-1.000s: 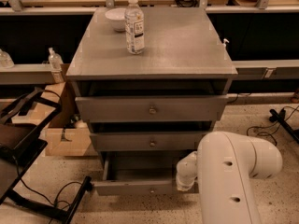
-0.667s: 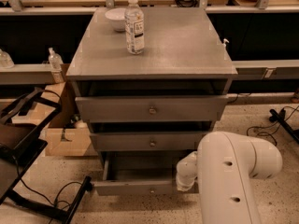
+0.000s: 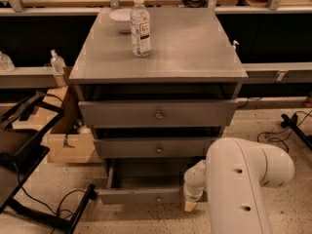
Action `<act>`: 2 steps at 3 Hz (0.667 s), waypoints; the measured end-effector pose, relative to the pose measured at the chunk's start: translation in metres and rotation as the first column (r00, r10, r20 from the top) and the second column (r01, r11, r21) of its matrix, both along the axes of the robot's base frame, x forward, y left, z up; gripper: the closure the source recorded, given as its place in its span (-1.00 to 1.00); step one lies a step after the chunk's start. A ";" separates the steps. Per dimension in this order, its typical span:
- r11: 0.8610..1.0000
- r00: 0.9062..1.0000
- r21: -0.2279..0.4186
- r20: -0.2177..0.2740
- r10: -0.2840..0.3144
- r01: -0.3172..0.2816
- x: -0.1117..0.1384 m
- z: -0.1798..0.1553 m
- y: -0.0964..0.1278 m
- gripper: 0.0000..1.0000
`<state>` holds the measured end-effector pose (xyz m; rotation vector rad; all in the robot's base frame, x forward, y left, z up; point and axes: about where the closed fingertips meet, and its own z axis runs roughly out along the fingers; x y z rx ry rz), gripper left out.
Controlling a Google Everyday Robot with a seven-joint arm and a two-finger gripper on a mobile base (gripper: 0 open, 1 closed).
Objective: Open bottom drawer
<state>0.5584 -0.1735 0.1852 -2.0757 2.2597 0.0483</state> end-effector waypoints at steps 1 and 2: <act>1.000 1.000 0.000 -0.001 0.000 0.000 -0.001 -0.001 0.000 -1.00; 1.000 1.000 0.000 -0.003 0.000 0.000 -0.001 -0.001 0.000 -0.94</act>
Offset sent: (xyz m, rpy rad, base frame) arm -0.0007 0.0001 -0.0005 0.0000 0.0013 0.0002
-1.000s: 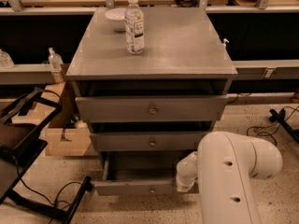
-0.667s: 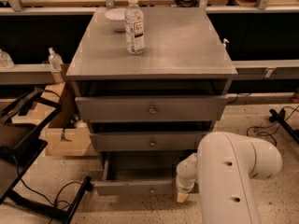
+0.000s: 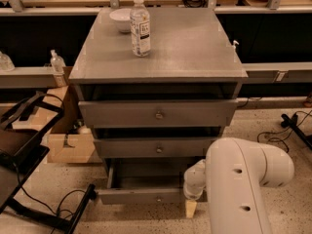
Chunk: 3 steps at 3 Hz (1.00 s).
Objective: Open bottom drawer
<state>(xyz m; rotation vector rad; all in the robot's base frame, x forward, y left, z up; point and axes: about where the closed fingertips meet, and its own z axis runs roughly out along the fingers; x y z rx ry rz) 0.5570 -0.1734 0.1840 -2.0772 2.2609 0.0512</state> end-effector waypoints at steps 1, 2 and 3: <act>1.000 1.000 0.000 -0.003 0.000 0.000 -0.001 -0.001 0.000 -0.49; 0.999 0.997 -0.019 -0.052 -0.048 0.047 -0.029 -0.006 -0.017 -0.02; 0.997 0.993 -0.024 -0.092 -0.077 0.075 -0.049 -0.007 -0.024 0.43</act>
Offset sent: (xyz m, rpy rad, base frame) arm -0.0642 -0.0394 -0.0074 -0.0434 0.1155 -0.1161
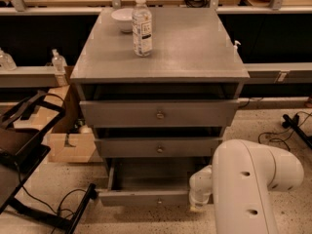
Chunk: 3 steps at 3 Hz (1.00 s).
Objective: Open bottom drawer
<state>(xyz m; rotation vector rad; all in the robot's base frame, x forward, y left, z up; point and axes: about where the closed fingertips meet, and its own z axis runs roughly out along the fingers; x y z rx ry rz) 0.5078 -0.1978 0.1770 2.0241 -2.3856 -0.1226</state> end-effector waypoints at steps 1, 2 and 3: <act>1.000 1.000 0.000 0.000 0.000 0.000 0.000 0.002 0.000 0.90; 1.000 1.000 0.000 0.000 0.000 0.000 0.000 0.004 0.000 1.00; 1.000 1.000 0.000 0.000 0.000 0.000 0.000 0.004 0.000 1.00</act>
Offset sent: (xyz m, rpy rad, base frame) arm -0.0989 -0.0078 0.0022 -0.0121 0.2953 -0.0137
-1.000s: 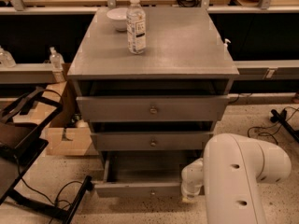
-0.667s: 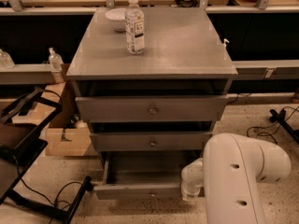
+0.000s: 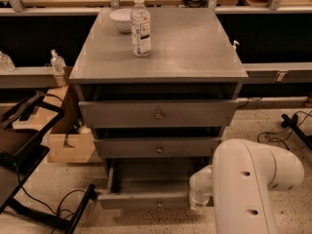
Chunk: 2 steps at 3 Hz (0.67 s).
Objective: Open bottom drawer
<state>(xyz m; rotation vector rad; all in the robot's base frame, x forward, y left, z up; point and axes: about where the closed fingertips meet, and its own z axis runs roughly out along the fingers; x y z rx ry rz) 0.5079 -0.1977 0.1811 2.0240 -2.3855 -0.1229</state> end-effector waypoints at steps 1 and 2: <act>1.000 1.000 0.000 0.000 0.000 0.000 0.000 0.000 0.000 1.00; 1.000 1.000 0.000 0.000 0.000 0.000 0.000 0.001 0.000 0.95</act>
Offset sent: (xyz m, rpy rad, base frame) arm -0.1033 0.0185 0.0165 -0.0013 0.3409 0.1286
